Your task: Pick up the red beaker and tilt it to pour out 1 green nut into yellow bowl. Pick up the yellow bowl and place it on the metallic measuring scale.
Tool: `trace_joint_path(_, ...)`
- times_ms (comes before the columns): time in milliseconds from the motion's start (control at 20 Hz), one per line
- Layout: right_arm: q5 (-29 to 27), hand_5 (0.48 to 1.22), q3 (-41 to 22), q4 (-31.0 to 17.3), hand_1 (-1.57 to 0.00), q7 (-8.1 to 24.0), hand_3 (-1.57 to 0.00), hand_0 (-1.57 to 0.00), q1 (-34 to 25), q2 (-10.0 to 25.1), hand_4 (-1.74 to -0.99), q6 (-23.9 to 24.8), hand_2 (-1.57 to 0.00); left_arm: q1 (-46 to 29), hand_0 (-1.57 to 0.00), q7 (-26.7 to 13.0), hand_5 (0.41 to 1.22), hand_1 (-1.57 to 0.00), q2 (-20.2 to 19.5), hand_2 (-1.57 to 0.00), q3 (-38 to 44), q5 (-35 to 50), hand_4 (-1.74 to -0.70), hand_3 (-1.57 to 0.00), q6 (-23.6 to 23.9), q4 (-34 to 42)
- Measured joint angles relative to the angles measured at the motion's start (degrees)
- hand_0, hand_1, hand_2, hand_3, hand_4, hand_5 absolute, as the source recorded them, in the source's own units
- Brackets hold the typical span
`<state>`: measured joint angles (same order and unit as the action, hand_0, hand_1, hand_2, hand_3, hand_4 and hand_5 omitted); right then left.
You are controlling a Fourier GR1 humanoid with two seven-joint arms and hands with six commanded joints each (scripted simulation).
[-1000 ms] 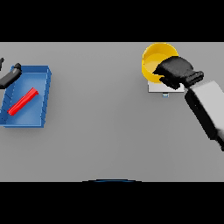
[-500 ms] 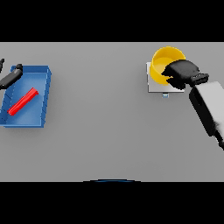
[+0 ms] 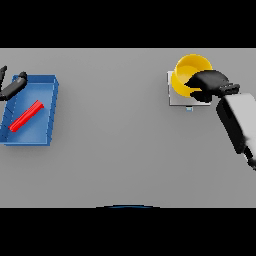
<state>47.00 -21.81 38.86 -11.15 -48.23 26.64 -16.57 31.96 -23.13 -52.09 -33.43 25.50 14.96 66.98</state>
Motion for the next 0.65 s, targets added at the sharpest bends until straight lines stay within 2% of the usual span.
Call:
trace_joint_path(150, -0.05, 0.933, 0.04, -0.74, -0.58, 1.42, -0.61, -0.37, -0.66, -0.32, -1.539, -1.68, -0.69, 0.08, 0.00, 0.39, 0.717, 0.00, 0.47, 0.00, -0.04, -0.19, -0.73, 0.00, -0.09, -1.06)
trace_joint_path(300, 0.97, 0.859, -0.97, -1.53, -0.30, -0.53, -0.49, -0.19, -0.77, 0.16, -1.485, -1.27, -0.45, -0.31, 0.00, 0.11, 0.705, 0.00, -0.15, 0.00, -0.14, -0.33, -0.72, 0.00, 0.17, -0.23)
trace_joint_path(350, 1.08, 0.842, -1.32, -0.94, -0.24, -1.77, -0.45, -0.15, -0.56, 0.66, -1.469, -1.41, -0.37, -0.20, 0.00, 0.01, 0.703, 0.00, -0.49, 0.00, -0.01, -0.39, -0.72, 0.00, 0.12, -0.25)
trace_joint_path(400, 1.14, 0.827, -1.59, -0.51, -0.19, -1.66, -0.41, -0.12, -0.43, 0.62, -1.456, -1.92, -0.31, -0.55, 0.00, 0.16, 0.700, 0.00, -0.18, 0.00, -0.06, -0.22, -0.72, 0.00, 0.25, -0.18)
trace_joint_path(500, 1.60, 0.799, -1.67, -1.70, -0.12, -1.10, -0.35, -0.08, -0.54, 0.55, -1.431, -1.48, -0.20, -0.33, 0.00, -0.18, 0.697, 0.00, -0.25, 0.00, 0.20, -0.11, -0.72, 0.00, 0.65, -0.11)
trace_joint_path(650, 1.01, 0.759, -1.44, -0.70, -0.06, 0.70, -0.27, -0.04, -0.15, 0.55, -1.410, -3.41, -0.10, -0.10, 0.00, 0.05, 0.693, 0.00, -0.41, 0.00, 0.05, -0.32, -0.72, 0.00, -0.05, -0.53)
